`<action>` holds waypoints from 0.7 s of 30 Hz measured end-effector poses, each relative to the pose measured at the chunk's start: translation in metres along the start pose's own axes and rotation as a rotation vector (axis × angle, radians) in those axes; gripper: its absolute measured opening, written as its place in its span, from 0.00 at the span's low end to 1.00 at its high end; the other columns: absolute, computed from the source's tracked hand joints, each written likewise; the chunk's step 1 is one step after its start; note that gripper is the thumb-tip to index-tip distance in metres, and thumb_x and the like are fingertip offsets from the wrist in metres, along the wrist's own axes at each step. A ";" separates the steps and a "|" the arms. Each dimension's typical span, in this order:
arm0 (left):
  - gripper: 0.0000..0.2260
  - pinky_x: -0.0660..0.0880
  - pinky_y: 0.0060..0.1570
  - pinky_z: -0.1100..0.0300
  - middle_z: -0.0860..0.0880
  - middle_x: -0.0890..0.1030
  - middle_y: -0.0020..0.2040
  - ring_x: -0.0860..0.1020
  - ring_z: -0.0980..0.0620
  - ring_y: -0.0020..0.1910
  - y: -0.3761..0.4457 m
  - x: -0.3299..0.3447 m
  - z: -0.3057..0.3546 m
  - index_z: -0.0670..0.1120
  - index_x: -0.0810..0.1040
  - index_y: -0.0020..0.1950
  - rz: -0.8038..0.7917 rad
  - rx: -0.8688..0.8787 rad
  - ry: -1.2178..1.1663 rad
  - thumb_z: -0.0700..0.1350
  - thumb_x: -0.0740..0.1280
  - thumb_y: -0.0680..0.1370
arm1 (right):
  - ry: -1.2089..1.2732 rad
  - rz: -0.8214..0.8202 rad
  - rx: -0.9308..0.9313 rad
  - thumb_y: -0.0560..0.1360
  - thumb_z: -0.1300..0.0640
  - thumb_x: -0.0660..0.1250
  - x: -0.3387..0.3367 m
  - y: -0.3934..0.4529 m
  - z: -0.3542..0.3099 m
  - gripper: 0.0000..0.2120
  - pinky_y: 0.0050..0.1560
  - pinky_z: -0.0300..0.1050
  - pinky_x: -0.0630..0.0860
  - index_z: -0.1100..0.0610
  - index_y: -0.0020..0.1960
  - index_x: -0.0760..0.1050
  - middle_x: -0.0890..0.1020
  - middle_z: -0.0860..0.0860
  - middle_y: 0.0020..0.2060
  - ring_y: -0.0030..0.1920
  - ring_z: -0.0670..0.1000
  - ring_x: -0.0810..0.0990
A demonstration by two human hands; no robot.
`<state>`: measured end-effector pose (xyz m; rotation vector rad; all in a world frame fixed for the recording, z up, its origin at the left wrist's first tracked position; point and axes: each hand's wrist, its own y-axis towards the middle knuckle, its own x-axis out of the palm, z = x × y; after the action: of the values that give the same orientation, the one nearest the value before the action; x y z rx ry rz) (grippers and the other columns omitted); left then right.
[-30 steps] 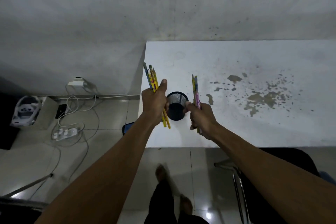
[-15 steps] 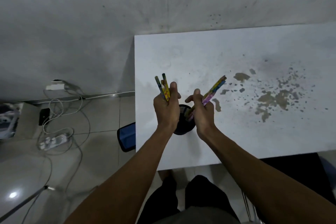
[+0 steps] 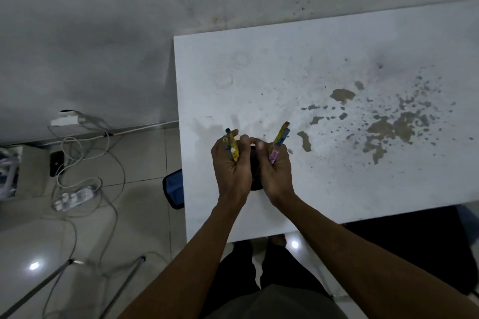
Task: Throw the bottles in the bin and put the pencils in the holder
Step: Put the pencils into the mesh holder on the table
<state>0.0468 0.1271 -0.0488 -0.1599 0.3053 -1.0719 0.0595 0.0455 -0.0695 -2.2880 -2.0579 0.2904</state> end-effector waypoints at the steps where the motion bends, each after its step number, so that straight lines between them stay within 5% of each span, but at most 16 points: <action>1: 0.22 0.74 0.65 0.50 0.50 0.79 0.62 0.77 0.52 0.63 -0.001 -0.001 -0.004 0.53 0.77 0.60 -0.003 0.009 0.033 0.66 0.63 0.74 | -0.006 -0.016 -0.014 0.82 0.49 0.61 -0.001 -0.002 0.000 0.17 0.38 0.55 0.76 0.60 0.49 0.82 0.78 0.68 0.37 0.40 0.63 0.80; 4: 0.15 0.76 0.61 0.54 0.51 0.81 0.57 0.79 0.58 0.58 -0.006 -0.004 -0.005 0.52 0.79 0.59 -0.076 0.019 0.034 0.58 0.64 0.78 | 0.009 -0.056 0.022 0.81 0.53 0.62 -0.003 -0.007 0.002 0.09 0.49 0.43 0.79 0.52 0.55 0.81 0.80 0.62 0.48 0.49 0.51 0.82; 7: 0.15 0.75 0.63 0.54 0.52 0.82 0.57 0.79 0.59 0.59 -0.010 -0.008 -0.007 0.50 0.79 0.61 -0.105 0.006 0.048 0.55 0.64 0.79 | -0.020 -0.089 0.063 0.80 0.52 0.64 -0.004 -0.008 0.009 0.12 0.59 0.38 0.76 0.51 0.63 0.78 0.79 0.57 0.54 0.57 0.47 0.80; 11: 0.18 0.77 0.60 0.50 0.51 0.83 0.56 0.80 0.56 0.57 -0.012 -0.008 -0.011 0.48 0.79 0.62 -0.098 0.009 0.110 0.56 0.64 0.78 | -0.058 -0.088 0.079 0.80 0.55 0.65 -0.007 -0.007 0.013 0.10 0.53 0.35 0.76 0.58 0.58 0.78 0.79 0.59 0.52 0.54 0.53 0.81; 13: 0.15 0.78 0.57 0.50 0.50 0.84 0.53 0.81 0.55 0.54 -0.013 -0.008 -0.010 0.47 0.79 0.60 -0.125 0.017 0.125 0.53 0.65 0.79 | -0.093 -0.080 0.089 0.80 0.55 0.65 -0.008 -0.007 0.017 0.13 0.49 0.41 0.77 0.65 0.56 0.77 0.79 0.63 0.48 0.50 0.60 0.81; 16: 0.17 0.79 0.54 0.47 0.49 0.84 0.50 0.82 0.53 0.51 -0.013 -0.008 -0.009 0.47 0.80 0.58 -0.131 0.004 0.117 0.57 0.66 0.76 | -0.116 -0.106 0.081 0.79 0.50 0.65 -0.011 -0.008 0.015 0.16 0.53 0.48 0.80 0.61 0.58 0.78 0.81 0.59 0.48 0.50 0.54 0.82; 21: 0.19 0.80 0.53 0.45 0.49 0.85 0.50 0.84 0.51 0.50 -0.012 -0.009 -0.006 0.49 0.80 0.57 -0.173 -0.046 0.068 0.59 0.69 0.72 | -0.174 -0.137 0.001 0.76 0.61 0.66 -0.018 -0.011 0.004 0.18 0.55 0.33 0.74 0.56 0.66 0.75 0.79 0.53 0.53 0.55 0.47 0.78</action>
<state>0.0307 0.1297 -0.0493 -0.1935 0.3830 -1.2439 0.0458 0.0285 -0.0698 -2.1774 -2.2821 0.4992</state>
